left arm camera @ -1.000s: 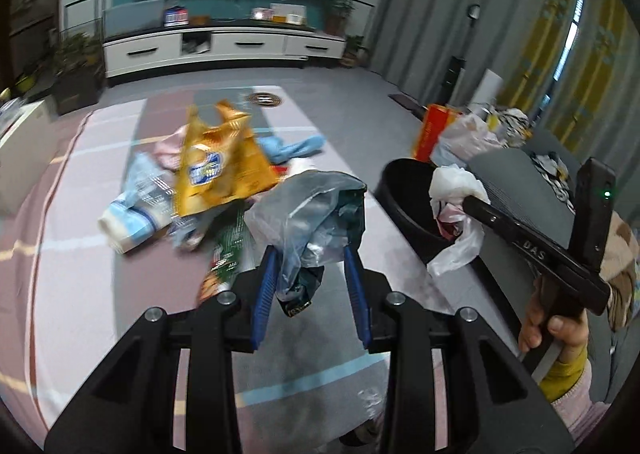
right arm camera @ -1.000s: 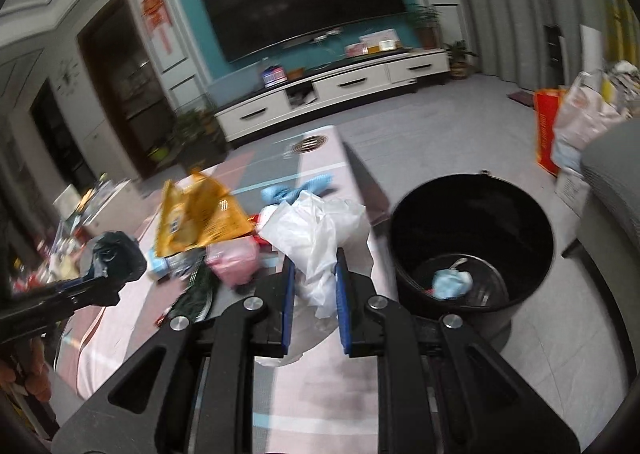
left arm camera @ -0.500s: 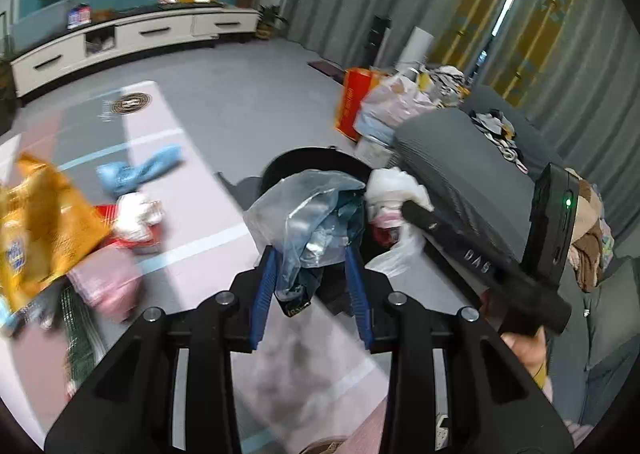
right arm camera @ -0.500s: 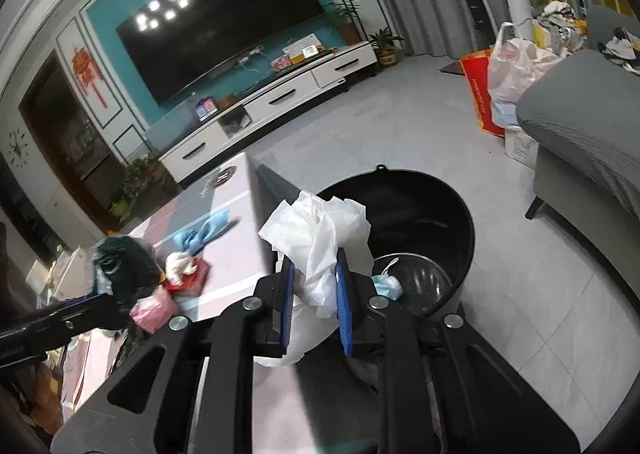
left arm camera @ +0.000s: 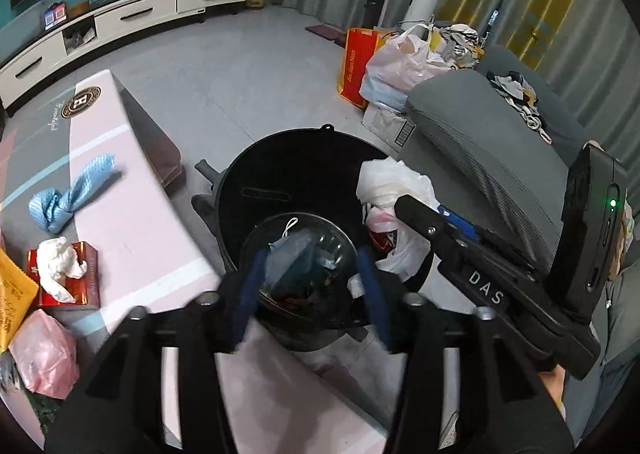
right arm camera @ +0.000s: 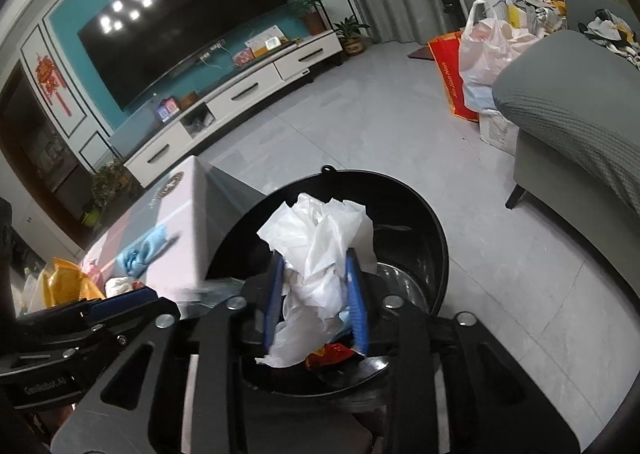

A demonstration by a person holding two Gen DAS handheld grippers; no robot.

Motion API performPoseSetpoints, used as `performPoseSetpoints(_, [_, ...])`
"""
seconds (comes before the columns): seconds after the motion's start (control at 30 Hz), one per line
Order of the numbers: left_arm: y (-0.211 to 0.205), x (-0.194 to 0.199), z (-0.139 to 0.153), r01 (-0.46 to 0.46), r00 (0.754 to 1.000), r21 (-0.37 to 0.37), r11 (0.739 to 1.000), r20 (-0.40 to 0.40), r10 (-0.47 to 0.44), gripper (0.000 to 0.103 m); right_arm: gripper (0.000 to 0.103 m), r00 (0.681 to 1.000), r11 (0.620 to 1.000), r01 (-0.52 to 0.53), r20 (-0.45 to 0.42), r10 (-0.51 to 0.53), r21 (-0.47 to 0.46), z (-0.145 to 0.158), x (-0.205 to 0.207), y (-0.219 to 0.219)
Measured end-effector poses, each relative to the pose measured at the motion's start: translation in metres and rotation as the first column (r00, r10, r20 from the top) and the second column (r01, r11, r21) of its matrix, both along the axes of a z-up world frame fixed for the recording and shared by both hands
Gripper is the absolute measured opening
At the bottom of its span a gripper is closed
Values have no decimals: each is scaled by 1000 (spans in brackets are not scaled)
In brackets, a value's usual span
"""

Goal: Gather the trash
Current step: 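Carry both bags over the black bin and open both tools, then move both open tools back over the trash pile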

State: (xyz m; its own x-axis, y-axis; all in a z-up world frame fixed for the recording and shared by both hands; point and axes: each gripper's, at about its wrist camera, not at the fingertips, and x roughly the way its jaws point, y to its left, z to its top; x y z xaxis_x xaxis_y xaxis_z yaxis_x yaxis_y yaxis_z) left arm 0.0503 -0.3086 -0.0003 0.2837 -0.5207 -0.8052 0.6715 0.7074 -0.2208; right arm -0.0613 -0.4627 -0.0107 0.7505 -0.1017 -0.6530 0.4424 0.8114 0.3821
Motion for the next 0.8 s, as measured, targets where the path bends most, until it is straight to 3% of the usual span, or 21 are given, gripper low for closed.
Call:
performPoseSetpoints(0.03, [2, 0, -1, -2, 1000, -7, 1000, -2, 2, 64, 52, 1000, 1000, 12, -2, -12, 5, -1, -2, -2])
performPoseSetpoints(0.13, [12, -6, -1, -2, 1000, 0, 1000, 9, 2, 66, 60, 1000, 1000, 22, 5, -22, 11, 0, -9, -4])
performPoseSetpoints(0.3, [50, -23, 6, -44, 998, -8, 999, 43, 45, 77, 60, 1000, 999, 19, 1, -19, 29, 2, -25, 2])
performPoseSetpoints(0.6, [162, -83, 15, -159, 984, -47, 986, 75, 162, 82, 61, 993, 993, -114, -26, 114, 19, 15, -41, 57])
performPoseSetpoints(0.73, [238, -97, 19, -305, 948, -66, 950, 76, 310, 84, 62, 977, 977, -211, -40, 212, 12, 22, -37, 94])
performPoseSetpoints(0.8, [279, -101, 17, -400, 913, -70, 914, 54, 404, 84, 62, 962, 963, -268, -49, 268, 0, 25, -34, 114])
